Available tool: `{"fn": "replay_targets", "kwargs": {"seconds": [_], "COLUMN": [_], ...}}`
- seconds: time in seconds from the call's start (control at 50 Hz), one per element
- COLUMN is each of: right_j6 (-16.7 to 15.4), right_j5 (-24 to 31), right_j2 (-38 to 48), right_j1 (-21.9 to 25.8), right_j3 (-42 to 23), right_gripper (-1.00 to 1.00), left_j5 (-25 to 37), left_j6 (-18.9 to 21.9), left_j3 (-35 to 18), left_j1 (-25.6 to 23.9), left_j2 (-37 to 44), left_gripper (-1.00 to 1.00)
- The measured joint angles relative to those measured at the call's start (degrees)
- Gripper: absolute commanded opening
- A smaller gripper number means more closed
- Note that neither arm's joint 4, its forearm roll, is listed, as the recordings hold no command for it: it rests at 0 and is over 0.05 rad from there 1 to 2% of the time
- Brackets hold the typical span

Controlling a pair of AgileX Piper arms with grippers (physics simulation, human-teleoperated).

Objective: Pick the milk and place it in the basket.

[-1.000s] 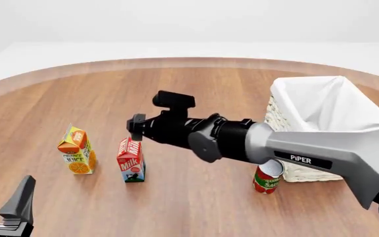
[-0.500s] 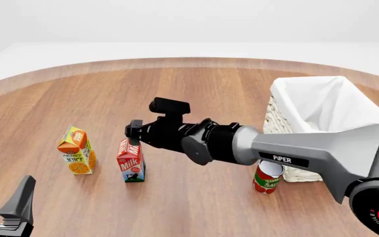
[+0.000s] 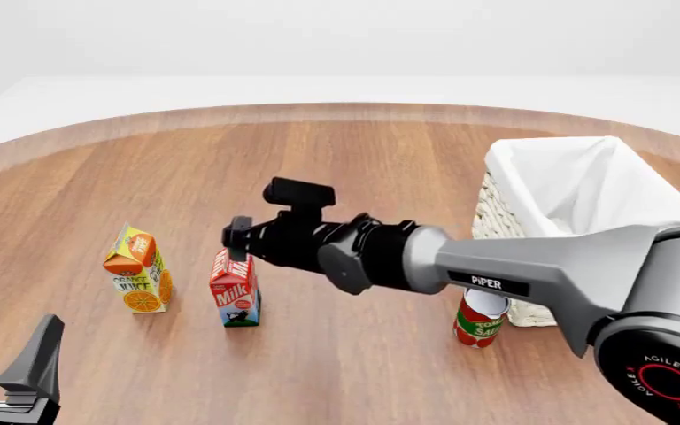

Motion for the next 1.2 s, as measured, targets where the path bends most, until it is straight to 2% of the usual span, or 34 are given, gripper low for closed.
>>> {"fn": "replay_targets", "kwargs": {"seconds": [0.48,1.2], "right_j6": [2.8,4.9], "right_j5": [-2.3,-4.4], "right_j2": [3.1,8.1], "right_j1": [1.0,2.4], "right_j3": [0.5,-1.7], "right_gripper": [1.00,1.00], "left_j5": [0.0,0.0], "left_j6": [0.0,0.0], "left_j3": [0.0,0.0], "left_j1": [0.0,0.0], "left_j2": [0.0,0.0], "left_gripper": [1.00,1.00]}}
